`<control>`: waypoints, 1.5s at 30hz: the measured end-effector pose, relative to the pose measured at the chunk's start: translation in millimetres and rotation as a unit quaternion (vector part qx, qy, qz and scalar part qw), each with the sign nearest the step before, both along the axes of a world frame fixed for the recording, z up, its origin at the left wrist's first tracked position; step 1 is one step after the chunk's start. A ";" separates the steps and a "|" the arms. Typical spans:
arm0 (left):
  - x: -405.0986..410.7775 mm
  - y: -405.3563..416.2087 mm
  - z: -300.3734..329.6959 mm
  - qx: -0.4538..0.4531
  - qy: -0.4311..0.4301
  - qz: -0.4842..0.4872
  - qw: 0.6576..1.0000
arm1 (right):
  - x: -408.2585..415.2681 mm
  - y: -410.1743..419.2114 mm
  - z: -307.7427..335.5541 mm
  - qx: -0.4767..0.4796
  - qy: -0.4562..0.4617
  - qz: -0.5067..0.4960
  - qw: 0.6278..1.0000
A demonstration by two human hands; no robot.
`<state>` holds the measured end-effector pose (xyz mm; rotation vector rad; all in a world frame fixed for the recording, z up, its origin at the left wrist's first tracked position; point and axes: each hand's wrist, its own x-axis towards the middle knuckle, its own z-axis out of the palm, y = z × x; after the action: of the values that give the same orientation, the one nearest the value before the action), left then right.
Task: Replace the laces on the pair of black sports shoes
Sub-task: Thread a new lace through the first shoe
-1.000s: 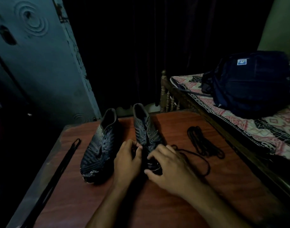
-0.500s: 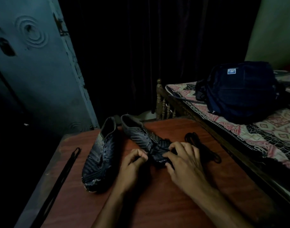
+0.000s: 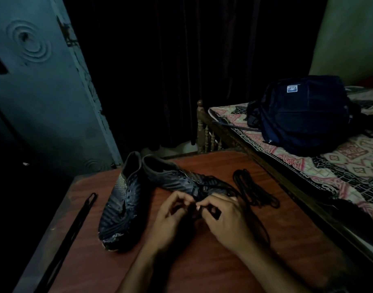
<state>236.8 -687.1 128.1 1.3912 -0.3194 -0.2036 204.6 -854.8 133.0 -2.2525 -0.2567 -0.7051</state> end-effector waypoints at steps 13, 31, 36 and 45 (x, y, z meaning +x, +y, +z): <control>2.0 -6.0 -8.6 0.201 -0.190 0.095 0.956 | -16.4 -7.1 0.6 0.074 0.060 0.152 0.984; -4.9 9.2 2.9 -0.085 0.038 -0.106 0.990 | 4.8 5.0 -12.5 0.042 0.030 0.023 0.998; -2.2 12.4 0.1 -0.055 -0.006 -0.148 0.987 | 1.7 7.1 -10.1 0.001 0.001 0.010 1.000; 0.6 -1.5 -6.0 0.085 -0.084 0.031 0.992 | -11.0 -3.9 -2.6 0.065 0.019 0.141 0.988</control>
<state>237.4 -688.7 122.1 1.5883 -0.4047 -0.0643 193.6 -858.7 130.4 -2.0505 -0.4861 -0.5138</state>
